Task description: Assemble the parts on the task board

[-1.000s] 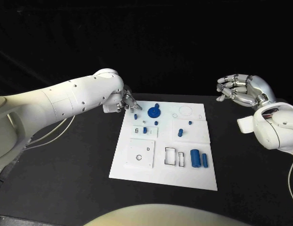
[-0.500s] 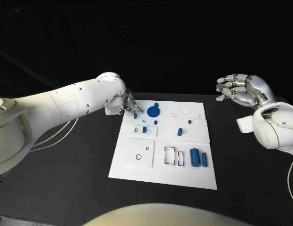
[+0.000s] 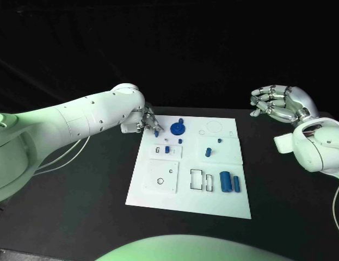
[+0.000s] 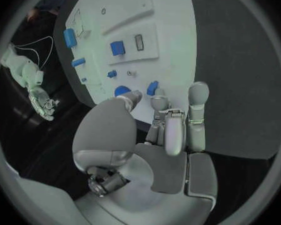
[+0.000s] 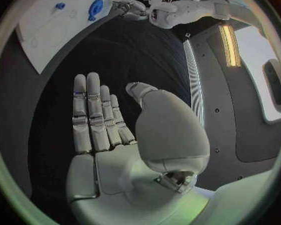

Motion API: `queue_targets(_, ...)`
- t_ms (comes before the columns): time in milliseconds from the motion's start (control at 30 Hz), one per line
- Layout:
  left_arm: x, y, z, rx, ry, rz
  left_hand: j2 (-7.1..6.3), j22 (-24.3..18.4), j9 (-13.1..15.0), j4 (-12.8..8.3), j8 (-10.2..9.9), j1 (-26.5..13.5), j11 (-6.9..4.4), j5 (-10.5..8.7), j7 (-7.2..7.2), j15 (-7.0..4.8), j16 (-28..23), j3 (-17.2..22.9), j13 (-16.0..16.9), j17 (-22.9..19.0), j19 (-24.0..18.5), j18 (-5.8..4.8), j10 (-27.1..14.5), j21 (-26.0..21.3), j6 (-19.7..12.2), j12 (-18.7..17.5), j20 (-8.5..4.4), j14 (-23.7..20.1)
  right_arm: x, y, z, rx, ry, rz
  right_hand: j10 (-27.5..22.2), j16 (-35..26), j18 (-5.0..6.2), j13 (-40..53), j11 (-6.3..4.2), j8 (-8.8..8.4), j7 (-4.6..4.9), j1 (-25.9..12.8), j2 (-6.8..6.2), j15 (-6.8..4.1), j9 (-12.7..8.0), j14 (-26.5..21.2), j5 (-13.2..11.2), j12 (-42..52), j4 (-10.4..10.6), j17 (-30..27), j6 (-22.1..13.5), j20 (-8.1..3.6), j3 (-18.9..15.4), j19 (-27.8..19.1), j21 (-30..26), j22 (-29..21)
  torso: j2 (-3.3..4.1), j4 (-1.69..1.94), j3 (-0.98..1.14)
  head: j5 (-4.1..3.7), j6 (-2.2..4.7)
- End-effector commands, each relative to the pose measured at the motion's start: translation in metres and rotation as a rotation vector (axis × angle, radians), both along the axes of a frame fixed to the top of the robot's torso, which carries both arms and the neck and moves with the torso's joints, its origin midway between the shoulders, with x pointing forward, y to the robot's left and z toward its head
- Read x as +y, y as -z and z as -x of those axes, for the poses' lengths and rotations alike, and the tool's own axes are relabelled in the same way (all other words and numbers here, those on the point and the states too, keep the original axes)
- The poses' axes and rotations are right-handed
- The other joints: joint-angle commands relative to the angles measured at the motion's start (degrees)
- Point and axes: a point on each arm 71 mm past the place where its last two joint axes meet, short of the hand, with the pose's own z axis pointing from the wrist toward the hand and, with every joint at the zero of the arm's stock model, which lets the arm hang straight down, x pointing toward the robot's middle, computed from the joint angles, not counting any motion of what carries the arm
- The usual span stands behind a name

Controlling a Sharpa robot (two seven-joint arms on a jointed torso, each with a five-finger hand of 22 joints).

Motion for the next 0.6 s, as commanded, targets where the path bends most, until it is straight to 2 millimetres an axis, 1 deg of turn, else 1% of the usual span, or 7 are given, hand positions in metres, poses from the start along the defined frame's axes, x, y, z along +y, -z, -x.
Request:
queue_targets(33,-0.0001,0.0007,0.0009,0.015,0.015,-0.004,0.07,0.1,-0.2,-0.1,-0.1,1.3,-0.17,0.13,-0.11,0.15,0.1,0.6,-0.1,7.1,0.3,0.85,-0.5,0.2,0.3,0.3,-0.06,3.8,0.0005,-0.0004,0.0001,-0.009,-0.006,0.0,-0.4,-0.4,0.56,-0.2,0.0,0.24,3.02,-0.3,0.46,0.2,-0.1,0.2,-0.1,0.3,-0.2,0.1,-0.4,0.25,0.0,0.2,-0.2,-0.2,0.02,0.06,-0.01,-0.06,-0.01)
queue_targets(100,0.0,0.0007,0.001,0.015,0.015,-0.004,-0.08,0.2,-0.5,-0.4,0.0,3.1,-0.22,0.08,-0.16,0.11,0.1,1.4,-0.2,7.1,0.3,0.83,-0.5,0.3,0.3,0.4,-0.09,3.7,0.0004,-0.0003,0.0001,-0.009,-0.006,0.0,-0.4,-0.4,0.56,-0.2,0.0,0.24,3.02,-0.3,0.46,0.2,-0.1,0.2,-0.1,0.3,-0.2,0.1,-0.4,0.25,0.0,0.2,-0.2,-0.2,0.04,0.08,0.0,-0.07,-0.04)
queue_targets(233,0.0,0.0005,0.001,0.013,0.016,-0.003,-0.3,0.3,-0.6,-0.6,0.2,4.5,-0.3,0.04,-0.24,0.06,0.1,1.9,-0.2,7.1,0.3,0.82,-0.6,0.4,0.5,0.5,-0.12,3.7,0.0003,-0.0002,0.0001,-0.009,-0.005,0.0,-0.4,-0.4,0.56,-0.2,0.0,0.24,3.02,-0.3,0.46,0.2,-0.1,0.2,-0.1,0.3,-0.2,0.1,-0.4,0.25,0.0,0.2,-0.2,-0.2,0.03,0.02,0.01,-0.05,-0.12)
queue_targets(533,-0.0005,0.0,0.0009,0.005,0.015,0.004,-0.03,0.6,-0.5,-0.9,1.3,6.7,-0.6,0.0,-0.62,-0.16,0.1,2.9,-0.1,7.1,0.3,0.78,-0.4,0.6,1.0,0.9,-0.26,3.7,0.0002,0.0,0.0,-0.008,-0.005,0.0,-0.4,-0.4,0.56,-0.2,0.0,0.24,3.02,-0.3,0.46,0.2,-0.1,0.2,-0.1,0.3,-0.2,0.1,-0.4,0.25,0.0,0.2,-0.2,-0.2,0.01,0.01,0.05,0.0,-0.2)
queue_targets(600,-0.0009,-0.0001,0.001,0.004,0.014,0.011,0.31,0.7,-0.3,-1.2,1.9,7.8,-0.82,0.01,-0.88,-0.34,0.1,3.5,-0.1,7.1,0.4,0.79,-0.3,0.6,1.3,1.0,-0.37,3.8,0.0001,0.0001,0.0,-0.007,-0.005,0.0,-0.4,-0.4,0.56,-0.2,0.0,0.24,3.02,-0.3,0.46,0.2,-0.1,0.2,-0.1,0.3,-0.2,0.1,-0.4,0.25,0.0,0.2,-0.2,-0.2,0.01,0.01,0.06,0.03,-0.19)
